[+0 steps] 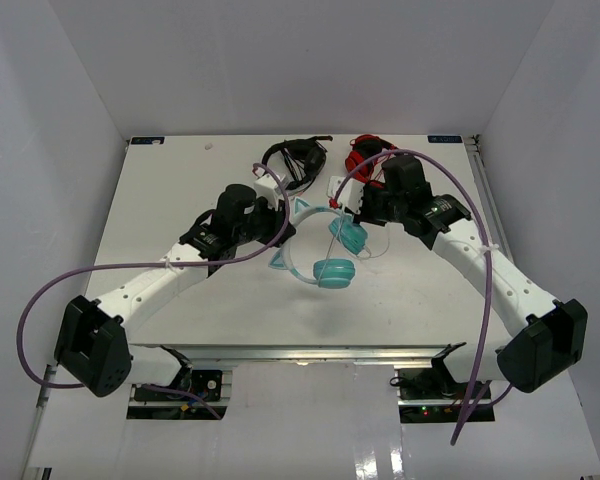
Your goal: Wrap the headphones
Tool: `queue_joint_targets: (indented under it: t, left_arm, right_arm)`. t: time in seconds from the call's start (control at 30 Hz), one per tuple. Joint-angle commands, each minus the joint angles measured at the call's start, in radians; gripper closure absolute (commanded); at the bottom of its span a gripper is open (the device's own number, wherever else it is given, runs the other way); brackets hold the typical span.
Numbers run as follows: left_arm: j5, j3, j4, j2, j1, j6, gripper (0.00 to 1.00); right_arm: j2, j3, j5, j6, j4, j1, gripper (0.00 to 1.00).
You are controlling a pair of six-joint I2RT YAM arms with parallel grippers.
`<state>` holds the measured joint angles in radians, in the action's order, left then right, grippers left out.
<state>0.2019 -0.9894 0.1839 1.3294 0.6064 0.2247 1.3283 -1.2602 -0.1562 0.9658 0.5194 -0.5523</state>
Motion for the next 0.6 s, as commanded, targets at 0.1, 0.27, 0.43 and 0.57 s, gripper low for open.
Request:
queue_joint_targets:
  t: [0.1, 0.27, 0.43, 0.57]
  left_arm:
    - [0.054, -0.028, -0.060, -0.099, 0.007, 0.059, 1.00]
    - [0.064, -0.086, -0.060, -0.108, 0.007, 0.108, 1.00]
    - [0.096, -0.153, -0.059, -0.112, 0.007, 0.148, 1.00]
    - [0.117, -0.200, -0.057, -0.106, 0.008, 0.179, 1.00]
  right_arm:
    - [0.002, 0.010, -0.355, -0.165, -0.046, 0.125, 0.92]
    - [0.022, 0.039, -0.573, -0.228, -0.050, 0.169, 0.90]
    - [0.071, 0.032, -0.722, -0.319, -0.078, 0.183, 0.89]
    - [0.126, -0.010, -0.825, -0.377, -0.086, 0.194, 0.87]
